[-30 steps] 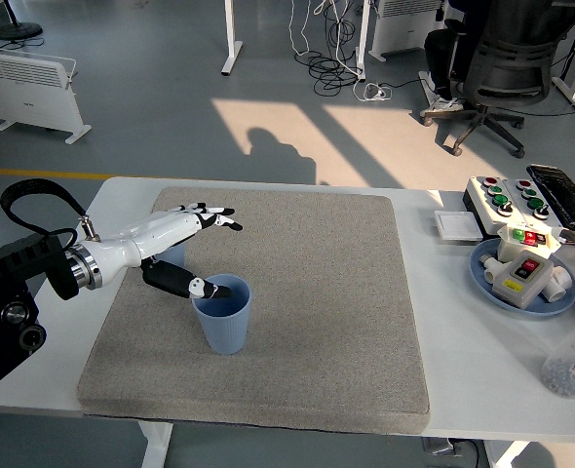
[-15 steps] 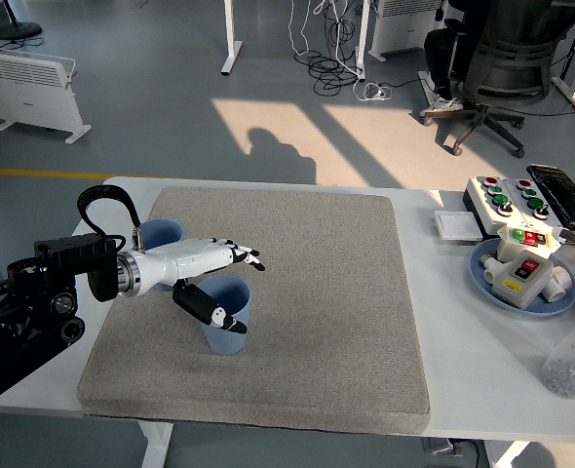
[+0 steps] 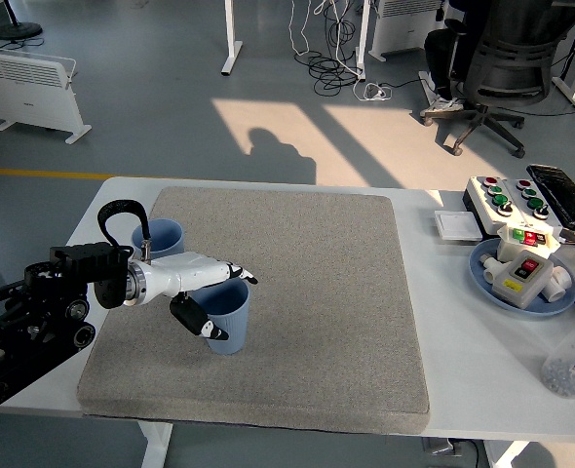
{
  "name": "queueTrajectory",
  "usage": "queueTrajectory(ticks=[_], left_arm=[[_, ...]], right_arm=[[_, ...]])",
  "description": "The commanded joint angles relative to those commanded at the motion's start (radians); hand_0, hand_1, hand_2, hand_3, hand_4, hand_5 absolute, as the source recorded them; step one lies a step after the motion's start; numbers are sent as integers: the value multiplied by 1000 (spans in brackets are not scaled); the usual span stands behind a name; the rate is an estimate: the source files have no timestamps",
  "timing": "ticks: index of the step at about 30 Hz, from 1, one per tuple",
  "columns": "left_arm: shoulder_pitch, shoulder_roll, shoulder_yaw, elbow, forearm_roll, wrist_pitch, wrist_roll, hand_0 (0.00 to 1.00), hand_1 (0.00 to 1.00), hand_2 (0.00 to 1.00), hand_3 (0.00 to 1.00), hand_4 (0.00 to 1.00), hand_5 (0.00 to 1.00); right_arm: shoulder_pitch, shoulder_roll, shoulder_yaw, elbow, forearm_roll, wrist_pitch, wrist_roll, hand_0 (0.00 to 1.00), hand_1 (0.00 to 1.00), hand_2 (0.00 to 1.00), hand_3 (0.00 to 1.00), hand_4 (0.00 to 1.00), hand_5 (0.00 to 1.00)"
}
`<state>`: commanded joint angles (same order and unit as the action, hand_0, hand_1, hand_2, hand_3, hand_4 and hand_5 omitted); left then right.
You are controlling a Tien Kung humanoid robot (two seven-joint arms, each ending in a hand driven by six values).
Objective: Push cup pick cup insert cup
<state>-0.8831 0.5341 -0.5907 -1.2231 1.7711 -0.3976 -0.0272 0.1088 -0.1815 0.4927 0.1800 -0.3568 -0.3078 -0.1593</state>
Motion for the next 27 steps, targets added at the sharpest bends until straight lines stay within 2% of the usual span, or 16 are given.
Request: queueTrajectory(ticks=[5,6,11,12,17,21,23,24,27], left_arm=[[5,3,-6,-6,13,3,-5,522,716,845,784,703,113],[6,5,-8,-7,15,4,-7,426,588,709,629,612,68],[13,11,-35,-23,21,-8,-11,426,588,709,629,612,68],[14,14,-44,-30,23,-12,-12,409,536,632,549,548,37],[18,35,-104,-76,4,-41,-15,409,536,632,549,548,37],[10,80,-189,-146,-49,-73,-17,392,522,608,530,533,30],[-9,112,-243,-170,-81,-82,-21,392,522,608,530,533,30],[-14,121,-262,-174,-89,-84,-21,393,518,579,513,510,2],[-46,150,-310,-144,-93,-81,-23,393,518,579,513,510,2]], right_arm=[[-3,0,1,0,-4,0,-2,690,581,632,553,95,409],[-3,0,1,0,-4,0,-2,691,581,633,554,96,409],[-6,0,-1,0,-2,0,-2,691,581,633,554,96,409],[-6,0,-2,0,-1,0,-1,691,581,633,554,97,410],[-7,1,-8,0,8,-1,0,691,581,633,554,97,410],[-8,0,-13,0,16,0,2,691,581,633,554,98,408],[-9,0,-14,0,18,0,1,691,581,633,554,98,408],[-9,0,-14,0,18,0,1,691,583,633,553,99,405],[-11,-1,-14,0,15,1,-1,691,583,633,553,99,405]])
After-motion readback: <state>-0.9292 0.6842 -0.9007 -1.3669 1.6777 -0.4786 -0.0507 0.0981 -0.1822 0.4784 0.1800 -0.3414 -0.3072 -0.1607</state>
